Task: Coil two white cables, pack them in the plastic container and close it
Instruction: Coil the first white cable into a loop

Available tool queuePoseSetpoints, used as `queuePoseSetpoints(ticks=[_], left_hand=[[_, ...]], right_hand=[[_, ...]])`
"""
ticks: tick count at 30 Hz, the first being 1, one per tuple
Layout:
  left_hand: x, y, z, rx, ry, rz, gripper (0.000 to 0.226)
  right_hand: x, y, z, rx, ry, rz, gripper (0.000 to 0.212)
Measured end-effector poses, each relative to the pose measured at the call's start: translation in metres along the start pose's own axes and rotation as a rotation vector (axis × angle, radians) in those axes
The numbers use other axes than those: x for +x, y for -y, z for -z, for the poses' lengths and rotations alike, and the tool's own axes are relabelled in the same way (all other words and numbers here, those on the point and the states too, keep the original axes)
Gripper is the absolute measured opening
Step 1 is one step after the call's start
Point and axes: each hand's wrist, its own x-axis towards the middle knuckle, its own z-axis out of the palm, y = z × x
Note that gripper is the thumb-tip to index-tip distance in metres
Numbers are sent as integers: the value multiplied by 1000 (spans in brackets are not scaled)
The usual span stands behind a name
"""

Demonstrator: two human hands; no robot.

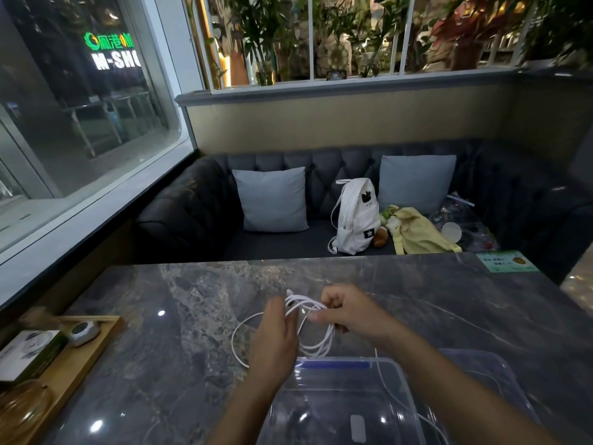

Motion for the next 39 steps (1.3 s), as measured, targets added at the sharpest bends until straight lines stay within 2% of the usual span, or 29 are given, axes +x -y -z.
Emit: queuePoseSetpoints(ticks=[5, 9, 12, 15, 16, 18, 20, 22, 25, 27, 30, 34, 36, 39], left_hand=[[1, -5, 6, -30, 42, -114, 26], [5, -9, 10, -209, 260, -116, 18], [9, -9, 14, -399, 373, -13, 11], [9, -11, 13, -549, 359, 177, 6], [9, -13, 13, -566, 351, 237, 4], [10, -14, 11, -547, 366, 343, 21], [10, -15, 10, -577, 392, 436, 30], [11, -16, 10, -651, 415, 541, 35], [13, -15, 12, -842, 482, 695, 33], [12, -17, 15, -956, 530, 722, 24], [11, -19, 21, -1019, 603, 666, 16], [13, -15, 26, -1086, 684, 656, 26], [13, -17, 26, -1131, 679, 626, 22], [14, -18, 23, -1002, 600, 536, 20]], right_hand=[[-4, -2, 7, 122, 22, -36, 28], [-4, -4, 13, 124, 78, -24, 28], [-6, -8, 14, 131, 71, 1, 27], [-9, -10, 9, 80, -27, 29, 11], [-9, -10, 7, 6, -74, 53, 19], [-10, -11, 3, -329, -167, 179, 41], [-13, -12, 2, -764, -223, 444, 31], [-17, -11, 2, -1045, -220, 626, 15], [-16, -11, 0, -1249, -245, 732, 5], [-15, -10, -1, -1288, -295, 792, 6], [-13, -12, -3, -1120, -377, 863, 10], [-16, -16, -7, -775, -495, 819, 8], [-17, -15, -12, -501, -564, 653, 9], [-16, -6, -17, -42, -559, 269, 25]])
